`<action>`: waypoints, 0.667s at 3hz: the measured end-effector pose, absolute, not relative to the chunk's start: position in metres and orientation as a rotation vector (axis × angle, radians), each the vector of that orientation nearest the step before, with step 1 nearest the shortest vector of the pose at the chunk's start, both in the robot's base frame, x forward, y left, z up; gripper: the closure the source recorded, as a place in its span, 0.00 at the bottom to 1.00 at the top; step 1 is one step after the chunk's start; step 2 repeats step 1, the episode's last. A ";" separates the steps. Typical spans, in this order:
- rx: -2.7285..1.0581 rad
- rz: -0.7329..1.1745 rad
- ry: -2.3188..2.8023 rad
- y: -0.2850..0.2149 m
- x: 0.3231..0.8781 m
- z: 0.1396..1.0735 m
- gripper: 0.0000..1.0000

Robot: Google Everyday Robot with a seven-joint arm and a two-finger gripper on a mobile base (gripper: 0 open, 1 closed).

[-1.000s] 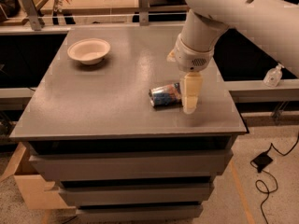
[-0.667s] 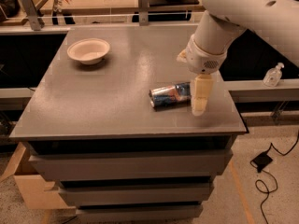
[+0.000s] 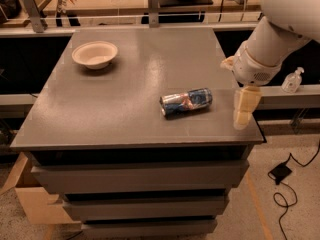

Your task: Knock redbull can over

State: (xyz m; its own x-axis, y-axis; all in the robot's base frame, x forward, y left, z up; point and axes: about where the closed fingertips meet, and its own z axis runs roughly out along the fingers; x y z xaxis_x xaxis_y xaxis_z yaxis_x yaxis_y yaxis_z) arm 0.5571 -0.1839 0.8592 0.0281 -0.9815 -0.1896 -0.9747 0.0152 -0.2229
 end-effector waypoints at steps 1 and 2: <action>-1.971 -0.071 2.059 -0.221 0.553 0.867 0.00; -1.971 -0.071 2.059 -0.221 0.553 0.867 0.00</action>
Offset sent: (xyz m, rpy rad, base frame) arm 0.0000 0.0000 0.0000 0.0000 0.0000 0.0000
